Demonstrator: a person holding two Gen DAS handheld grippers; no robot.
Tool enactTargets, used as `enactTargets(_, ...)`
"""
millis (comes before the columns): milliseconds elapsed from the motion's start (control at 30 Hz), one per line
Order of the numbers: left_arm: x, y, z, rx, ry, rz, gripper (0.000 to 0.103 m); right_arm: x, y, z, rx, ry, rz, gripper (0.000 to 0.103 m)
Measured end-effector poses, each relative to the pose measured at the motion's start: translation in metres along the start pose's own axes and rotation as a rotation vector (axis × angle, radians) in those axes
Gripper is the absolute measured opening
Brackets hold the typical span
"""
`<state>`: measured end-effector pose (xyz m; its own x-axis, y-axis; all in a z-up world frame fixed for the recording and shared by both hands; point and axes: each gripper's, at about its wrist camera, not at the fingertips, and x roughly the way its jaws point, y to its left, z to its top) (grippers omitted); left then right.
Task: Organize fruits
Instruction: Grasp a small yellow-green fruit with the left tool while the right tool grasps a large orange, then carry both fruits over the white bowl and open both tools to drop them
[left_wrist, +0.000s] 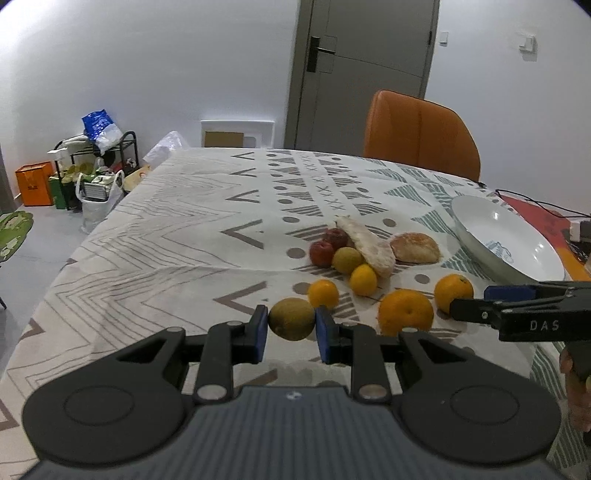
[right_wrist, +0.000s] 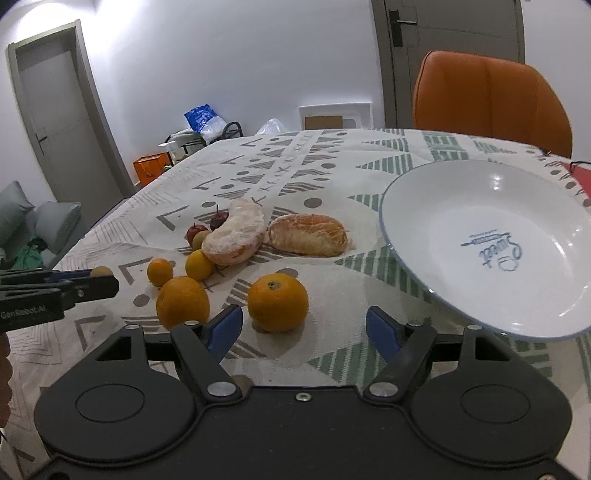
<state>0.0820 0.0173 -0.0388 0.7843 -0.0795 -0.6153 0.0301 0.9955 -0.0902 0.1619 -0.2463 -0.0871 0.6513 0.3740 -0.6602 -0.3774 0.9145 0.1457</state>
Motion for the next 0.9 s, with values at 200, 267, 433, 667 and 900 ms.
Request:
enactTargets(200, -0.003, -0.003, 0.003, 0.010, -0.013, 0.000, 0.026, 0.009, 0.005, 0.001, -0.047, -0.006, 0.029, 0.035)
enactTargets(267, -0.002, -0.006, 0.006, 0.013, -0.017, -0.007, 0.026, 0.006, 0.003, 0.003, -0.030, -0.002, 0.051, 0.034)
enactTargets(433, 0.001, -0.017, 0.011, 0.036, -0.029, -0.029, 0.026, -0.009, -0.002, 0.005, -0.022, -0.032, 0.055, 0.034)
enactTargets(667, 0.006, -0.038, 0.019, 0.065, -0.040, -0.062, 0.026, -0.030, -0.012, 0.009, -0.008, -0.071, 0.049, 0.034)
enactTargets(900, 0.012, -0.057, 0.023, 0.089, -0.041, -0.092, 0.026, -0.045, -0.026, 0.009, 0.015, -0.109, 0.034, 0.034)
